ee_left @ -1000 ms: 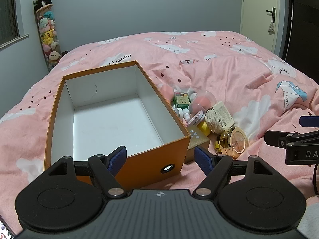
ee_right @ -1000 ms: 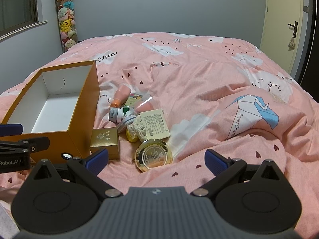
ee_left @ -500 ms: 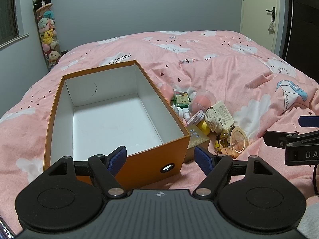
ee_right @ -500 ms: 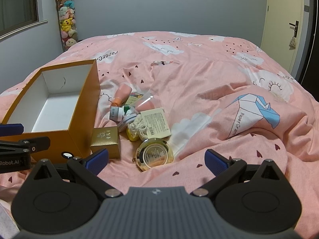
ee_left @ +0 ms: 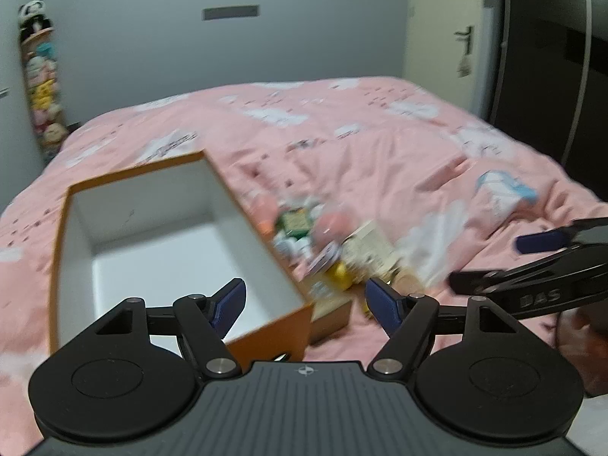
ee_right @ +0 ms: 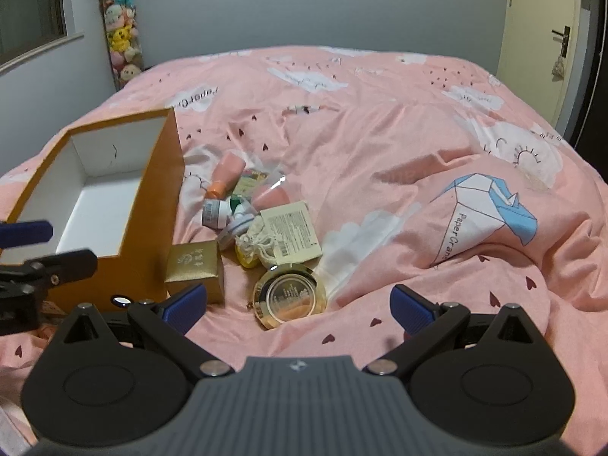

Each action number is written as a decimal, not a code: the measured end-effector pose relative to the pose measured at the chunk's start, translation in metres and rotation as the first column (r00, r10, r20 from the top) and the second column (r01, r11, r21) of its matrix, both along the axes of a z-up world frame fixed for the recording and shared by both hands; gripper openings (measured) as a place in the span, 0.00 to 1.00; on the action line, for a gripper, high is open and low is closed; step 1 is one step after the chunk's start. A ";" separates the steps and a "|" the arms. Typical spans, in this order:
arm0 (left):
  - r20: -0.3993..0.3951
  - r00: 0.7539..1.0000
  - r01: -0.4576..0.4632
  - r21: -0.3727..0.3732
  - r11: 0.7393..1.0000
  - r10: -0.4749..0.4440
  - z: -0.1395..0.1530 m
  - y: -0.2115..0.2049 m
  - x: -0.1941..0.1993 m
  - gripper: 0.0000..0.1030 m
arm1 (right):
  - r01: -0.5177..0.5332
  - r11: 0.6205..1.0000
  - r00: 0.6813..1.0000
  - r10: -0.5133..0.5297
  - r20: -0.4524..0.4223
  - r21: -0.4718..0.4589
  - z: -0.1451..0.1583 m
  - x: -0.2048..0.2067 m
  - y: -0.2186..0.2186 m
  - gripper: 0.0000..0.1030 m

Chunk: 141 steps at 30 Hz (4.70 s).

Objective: Organize rigid objects
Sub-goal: 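Grasp the gold square box with left tool while right tool grasps gold compact, then carry both items into the box and open both tools to release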

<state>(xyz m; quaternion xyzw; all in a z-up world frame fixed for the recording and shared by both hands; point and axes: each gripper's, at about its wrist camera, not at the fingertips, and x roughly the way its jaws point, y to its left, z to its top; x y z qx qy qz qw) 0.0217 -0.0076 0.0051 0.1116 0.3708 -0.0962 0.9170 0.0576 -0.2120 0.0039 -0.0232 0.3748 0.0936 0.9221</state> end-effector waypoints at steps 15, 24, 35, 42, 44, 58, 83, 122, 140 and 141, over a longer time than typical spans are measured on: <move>-0.044 0.953 0.295 -0.099 0.950 -0.300 -0.006 -0.026 0.068 0.41 | -0.105 0.993 0.979 0.112 -0.169 0.048 -0.015 0.074 0.000 0.73; -0.316 0.824 0.502 0.022 0.865 -0.470 -0.034 -0.051 0.113 0.67 | -0.149 0.987 0.942 0.158 -0.297 0.053 -0.049 0.110 0.004 0.69; -0.524 0.717 0.617 0.171 0.768 -0.460 -0.071 -0.069 0.161 0.81 | -0.190 0.978 0.902 0.207 -0.378 0.083 -0.080 0.132 0.005 0.82; -0.585 0.642 0.689 0.158 0.707 -0.495 -0.082 -0.082 0.169 0.81 | -0.194 0.977 0.881 0.215 -0.421 0.093 -0.097 0.141 0.007 0.80; -0.607 0.627 0.699 0.161 0.697 -0.488 -0.088 -0.085 0.173 0.80 | -0.189 0.976 0.876 0.216 -0.431 0.104 -0.099 0.143 0.006 0.80; -0.592 0.706 0.585 0.180 0.791 -0.388 -0.113 -0.083 0.163 0.68 | -0.171 0.974 0.885 0.217 -0.412 0.145 -0.103 0.140 0.000 0.73; 0.120 0.990 -0.080 0.057 0.995 0.073 0.035 -0.005 0.057 0.67 | -0.377 0.926 0.926 0.377 -0.009 -0.006 0.048 0.092 0.034 0.73; -0.332 0.927 -0.207 -0.063 0.976 0.176 -0.056 0.105 0.089 0.68 | -0.963 0.191 0.270 0.738 -0.619 -0.192 -0.046 0.147 0.258 0.73; -0.408 0.897 -0.227 -0.096 0.969 0.170 -0.058 0.112 0.098 0.68 | -0.963 0.186 0.267 0.745 -0.611 -0.193 -0.042 0.137 0.256 0.77; -0.410 0.896 -0.229 -0.094 0.969 0.172 -0.058 0.112 0.100 0.68 | -0.960 0.199 0.277 0.751 -0.599 -0.194 -0.039 0.139 0.253 0.77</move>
